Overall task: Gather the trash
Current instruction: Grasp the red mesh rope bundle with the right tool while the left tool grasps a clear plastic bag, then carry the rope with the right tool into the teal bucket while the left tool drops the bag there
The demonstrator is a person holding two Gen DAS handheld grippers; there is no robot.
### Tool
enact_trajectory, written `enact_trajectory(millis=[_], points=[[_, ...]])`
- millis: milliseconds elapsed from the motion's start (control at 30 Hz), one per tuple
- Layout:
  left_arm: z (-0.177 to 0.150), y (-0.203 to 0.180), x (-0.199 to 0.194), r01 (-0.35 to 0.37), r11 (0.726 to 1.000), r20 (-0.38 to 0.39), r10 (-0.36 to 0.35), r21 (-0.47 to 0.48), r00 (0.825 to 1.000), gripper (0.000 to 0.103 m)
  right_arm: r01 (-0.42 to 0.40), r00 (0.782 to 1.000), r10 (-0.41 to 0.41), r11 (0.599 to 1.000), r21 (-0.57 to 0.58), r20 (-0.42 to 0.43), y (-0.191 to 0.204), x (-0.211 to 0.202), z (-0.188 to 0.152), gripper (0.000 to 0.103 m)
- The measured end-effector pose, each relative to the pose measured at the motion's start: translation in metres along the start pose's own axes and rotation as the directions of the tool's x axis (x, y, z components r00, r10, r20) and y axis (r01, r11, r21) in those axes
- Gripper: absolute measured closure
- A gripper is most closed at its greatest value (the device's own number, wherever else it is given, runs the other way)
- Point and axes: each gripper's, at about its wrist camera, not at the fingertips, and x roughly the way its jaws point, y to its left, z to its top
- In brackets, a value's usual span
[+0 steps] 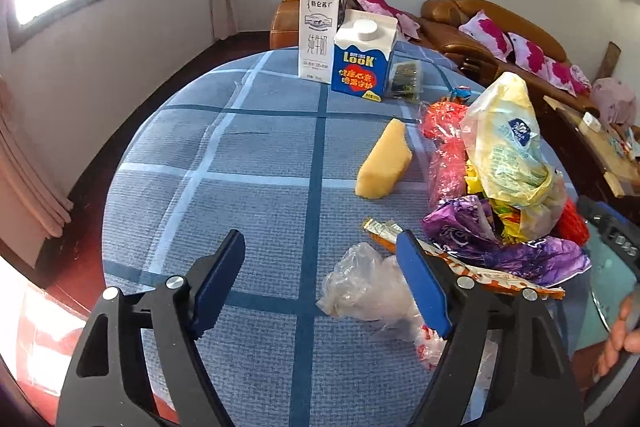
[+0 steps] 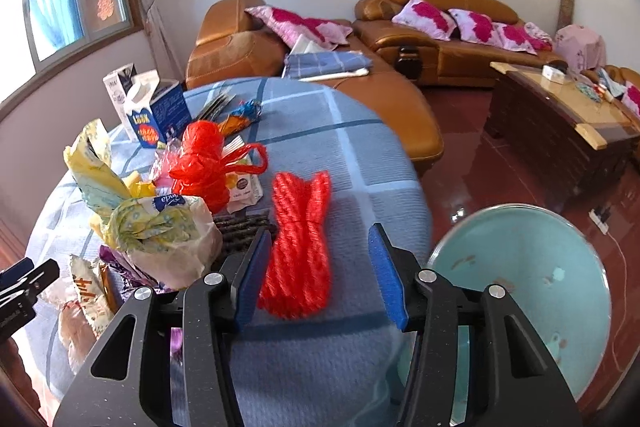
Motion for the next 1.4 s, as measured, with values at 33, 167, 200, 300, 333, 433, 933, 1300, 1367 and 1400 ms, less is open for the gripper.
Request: enact_trajectory(millis=[33, 167, 200, 300, 333, 433, 933, 1300, 1367, 1400], points=[[-0.001, -0.002, 0.001, 0.002, 1.0, -0.007, -0.002, 0.006, 1.0, 0.027, 0.009, 1.0, -0.009, 1.0, -0.007, -0.011, 0.002, 0.004, -0.001, 0.052], [-0.008, -0.008, 0.01, 0.036, 0.999, -0.06, -0.035, 0.019, 0.998, 0.028, -0.02, 0.998, 0.019, 1.0, -0.01, -0.065, 0.005, 0.019, -0.005, 0.071], [-0.011, -0.011, 0.013, 0.045, 0.999, -0.075, -0.043, 0.019, 0.996, 0.031, -0.033, 0.997, 0.033, 0.999, -0.007, -0.066, 0.006, 0.019, -0.006, 0.077], [-0.015, -0.011, 0.019, 0.103, 0.995, -0.116, -0.103, -0.001, 0.988, 0.059, -0.051, 0.997, 0.05, 0.998, -0.027, -0.052, 0.01, 0.013, -0.007, 0.081], [-0.016, -0.01, 0.02, 0.132, 0.991, -0.121, -0.134, -0.017, 0.984, 0.07, -0.06, 0.997, 0.058, 0.998, -0.027, -0.047, 0.012, 0.011, -0.007, 0.081], [-0.019, -0.009, 0.018, 0.178, 0.983, -0.126, -0.181, -0.038, 0.975, 0.08, -0.084, 0.996, 0.084, 0.996, -0.022, -0.019, 0.01, -0.002, -0.007, 0.083], [0.019, 0.012, -0.068, 0.027, 1.0, 0.162, -0.024, -0.015, 0.987, 0.087, -0.078, 0.989, 0.073, 0.996, 0.034, 0.131, -0.014, -0.072, -0.013, 0.083], [0.04, -0.058, -0.091, 0.123, 0.991, 0.232, -0.134, 0.06, 0.963, 0.087, 0.035, 0.983, -0.058, 0.99, 0.134, 0.172, -0.075, -0.109, -0.029, 0.083], [0.039, -0.079, -0.087, 0.145, 0.985, 0.225, -0.163, 0.097, 0.961, 0.087, 0.073, 0.98, -0.1, 0.985, 0.155, 0.171, -0.089, -0.112, -0.033, 0.083], [0.039, -0.089, -0.085, 0.158, 0.981, 0.219, -0.179, 0.111, 0.959, 0.087, 0.083, 0.98, -0.111, 0.982, 0.168, 0.167, -0.097, -0.113, -0.035, 0.083]])
